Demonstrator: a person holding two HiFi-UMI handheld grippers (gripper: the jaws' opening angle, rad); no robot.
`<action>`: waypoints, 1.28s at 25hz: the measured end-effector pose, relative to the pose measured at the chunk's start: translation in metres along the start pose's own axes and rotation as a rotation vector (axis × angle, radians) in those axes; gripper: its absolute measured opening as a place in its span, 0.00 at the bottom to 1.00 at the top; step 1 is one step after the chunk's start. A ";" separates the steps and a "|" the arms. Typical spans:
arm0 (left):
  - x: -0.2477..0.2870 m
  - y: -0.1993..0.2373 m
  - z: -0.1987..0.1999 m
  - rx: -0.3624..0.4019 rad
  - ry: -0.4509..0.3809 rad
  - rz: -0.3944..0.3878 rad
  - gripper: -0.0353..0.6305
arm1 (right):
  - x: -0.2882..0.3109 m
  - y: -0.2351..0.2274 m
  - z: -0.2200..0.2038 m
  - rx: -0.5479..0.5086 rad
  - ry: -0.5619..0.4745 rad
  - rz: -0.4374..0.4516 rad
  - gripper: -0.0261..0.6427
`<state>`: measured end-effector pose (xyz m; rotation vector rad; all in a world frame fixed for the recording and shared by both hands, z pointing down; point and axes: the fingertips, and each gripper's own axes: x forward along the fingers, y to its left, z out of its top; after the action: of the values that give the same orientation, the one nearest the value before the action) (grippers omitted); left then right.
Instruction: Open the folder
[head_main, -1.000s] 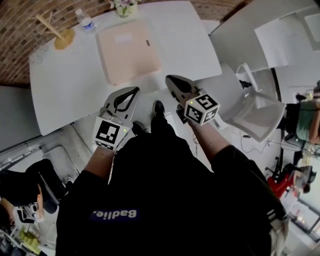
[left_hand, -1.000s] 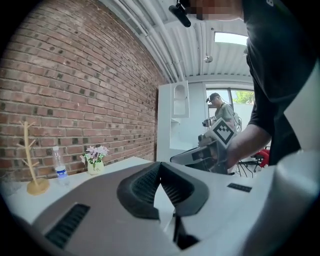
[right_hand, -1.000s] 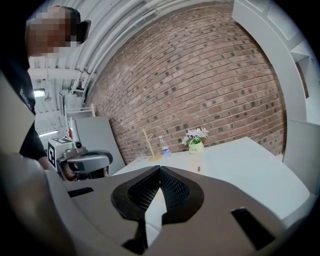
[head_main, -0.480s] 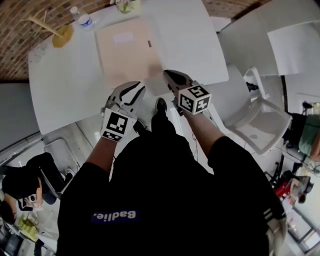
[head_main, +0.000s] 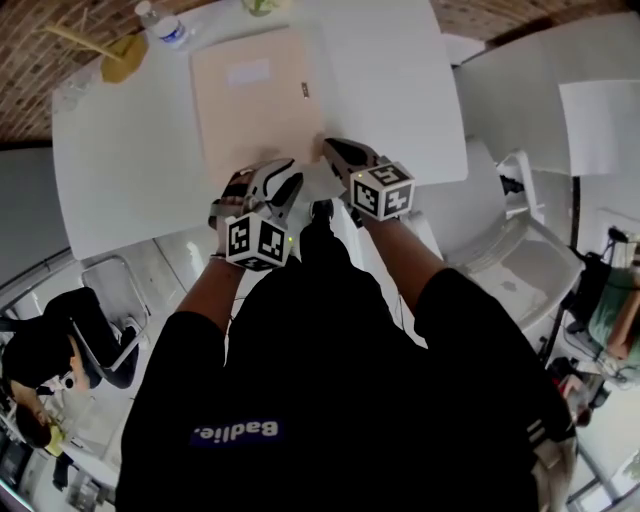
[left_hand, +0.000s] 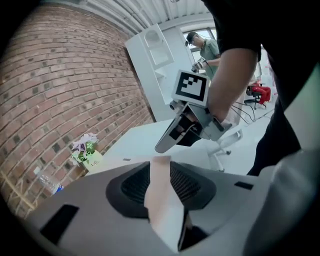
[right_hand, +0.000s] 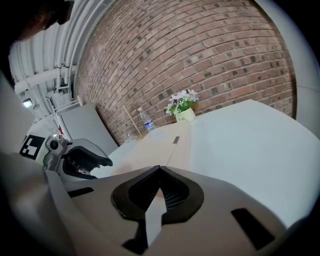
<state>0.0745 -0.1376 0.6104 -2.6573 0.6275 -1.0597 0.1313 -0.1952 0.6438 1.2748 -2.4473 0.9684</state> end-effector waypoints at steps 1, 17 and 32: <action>0.006 -0.002 -0.003 0.027 0.017 -0.003 0.25 | 0.002 -0.002 -0.001 0.004 0.007 0.006 0.08; 0.056 -0.001 -0.038 0.276 0.265 -0.012 0.32 | 0.012 -0.006 -0.017 0.015 0.063 0.069 0.08; 0.030 0.013 -0.011 0.082 0.119 -0.021 0.11 | 0.010 -0.009 -0.019 -0.033 0.083 0.036 0.08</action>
<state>0.0828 -0.1640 0.6318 -2.5512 0.5671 -1.2297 0.1300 -0.1934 0.6669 1.1601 -2.4206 0.9657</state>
